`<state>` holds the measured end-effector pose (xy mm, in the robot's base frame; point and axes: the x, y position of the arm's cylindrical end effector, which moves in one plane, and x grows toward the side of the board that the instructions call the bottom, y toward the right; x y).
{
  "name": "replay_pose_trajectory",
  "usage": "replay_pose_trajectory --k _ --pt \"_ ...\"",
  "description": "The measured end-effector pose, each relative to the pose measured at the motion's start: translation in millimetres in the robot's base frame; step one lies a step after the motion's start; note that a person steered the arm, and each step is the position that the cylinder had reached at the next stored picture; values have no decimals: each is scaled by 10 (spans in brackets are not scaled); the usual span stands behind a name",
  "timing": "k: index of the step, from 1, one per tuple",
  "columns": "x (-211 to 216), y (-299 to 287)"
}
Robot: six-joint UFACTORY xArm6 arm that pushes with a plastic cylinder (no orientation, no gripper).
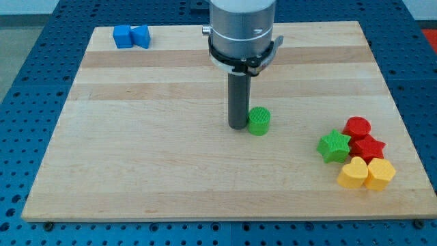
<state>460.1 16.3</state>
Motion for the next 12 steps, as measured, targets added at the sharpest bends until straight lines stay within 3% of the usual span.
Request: replay_pose_trajectory --k 3,6,10,11,12 --pt "-34 494" --pt "196 752" --pt "195 1043" --pt "-25 1004" --pt "-588 877"
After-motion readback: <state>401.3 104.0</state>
